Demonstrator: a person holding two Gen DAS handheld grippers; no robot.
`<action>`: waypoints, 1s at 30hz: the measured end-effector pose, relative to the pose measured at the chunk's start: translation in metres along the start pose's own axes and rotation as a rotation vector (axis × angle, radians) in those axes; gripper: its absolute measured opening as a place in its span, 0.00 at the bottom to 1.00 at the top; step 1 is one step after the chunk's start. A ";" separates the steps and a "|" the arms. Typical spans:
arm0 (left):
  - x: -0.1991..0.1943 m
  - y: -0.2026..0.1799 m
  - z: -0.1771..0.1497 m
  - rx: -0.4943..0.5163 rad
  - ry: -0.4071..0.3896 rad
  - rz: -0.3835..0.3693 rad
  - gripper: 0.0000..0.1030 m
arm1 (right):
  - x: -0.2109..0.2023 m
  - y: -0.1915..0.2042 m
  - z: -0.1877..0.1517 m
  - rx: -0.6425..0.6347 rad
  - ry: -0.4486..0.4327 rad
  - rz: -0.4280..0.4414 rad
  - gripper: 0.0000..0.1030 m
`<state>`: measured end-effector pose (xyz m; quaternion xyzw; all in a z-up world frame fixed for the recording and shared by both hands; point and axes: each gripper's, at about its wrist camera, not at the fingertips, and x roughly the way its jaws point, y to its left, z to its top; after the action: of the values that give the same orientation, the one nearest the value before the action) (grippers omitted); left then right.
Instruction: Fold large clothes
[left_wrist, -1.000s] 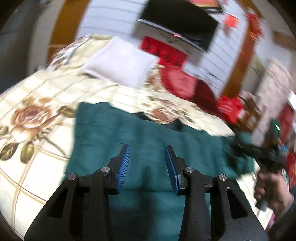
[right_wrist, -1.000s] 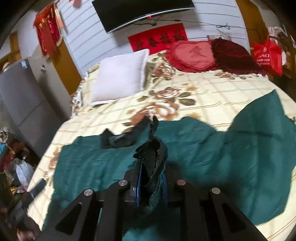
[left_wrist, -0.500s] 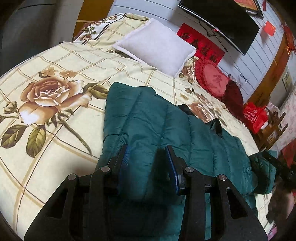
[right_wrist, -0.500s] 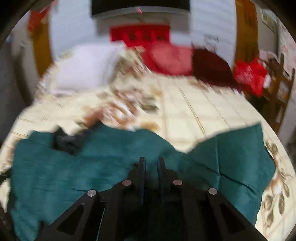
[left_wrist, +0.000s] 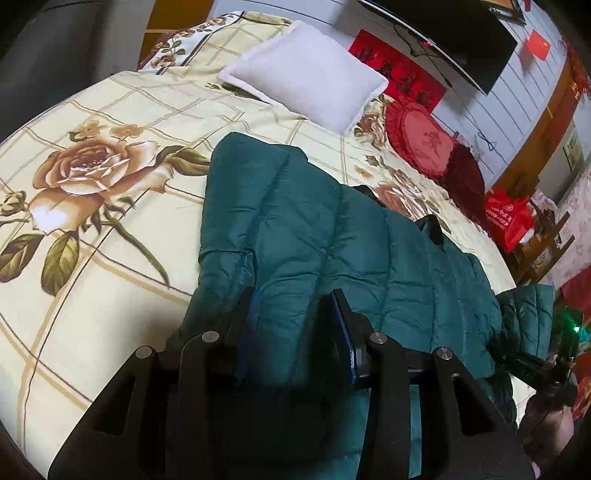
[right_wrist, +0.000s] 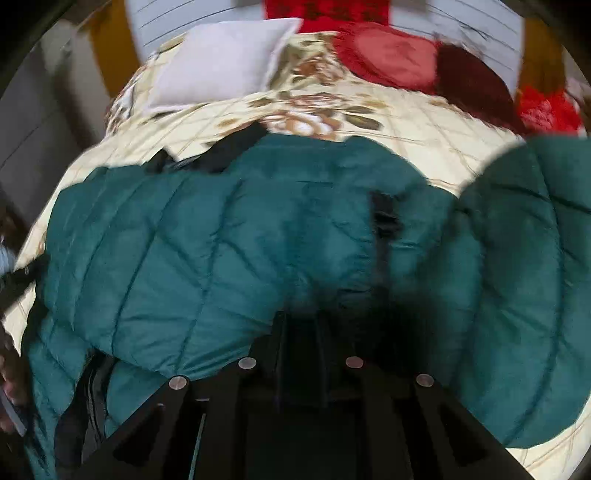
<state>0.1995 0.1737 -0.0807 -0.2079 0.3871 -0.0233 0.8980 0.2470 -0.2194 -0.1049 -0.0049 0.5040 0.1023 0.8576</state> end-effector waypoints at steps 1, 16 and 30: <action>-0.002 0.000 0.001 0.002 -0.003 0.003 0.37 | -0.002 -0.002 0.001 -0.004 0.005 -0.014 0.11; 0.037 0.004 0.032 0.090 0.015 0.185 0.38 | 0.029 0.034 0.046 0.039 0.008 -0.105 0.11; 0.027 0.015 0.015 -0.017 0.023 0.249 0.42 | -0.016 0.116 0.071 -0.005 -0.186 0.040 0.14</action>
<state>0.2273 0.1870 -0.0953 -0.1657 0.4203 0.0894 0.8876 0.2795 -0.1007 -0.0449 0.0128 0.4220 0.1207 0.8984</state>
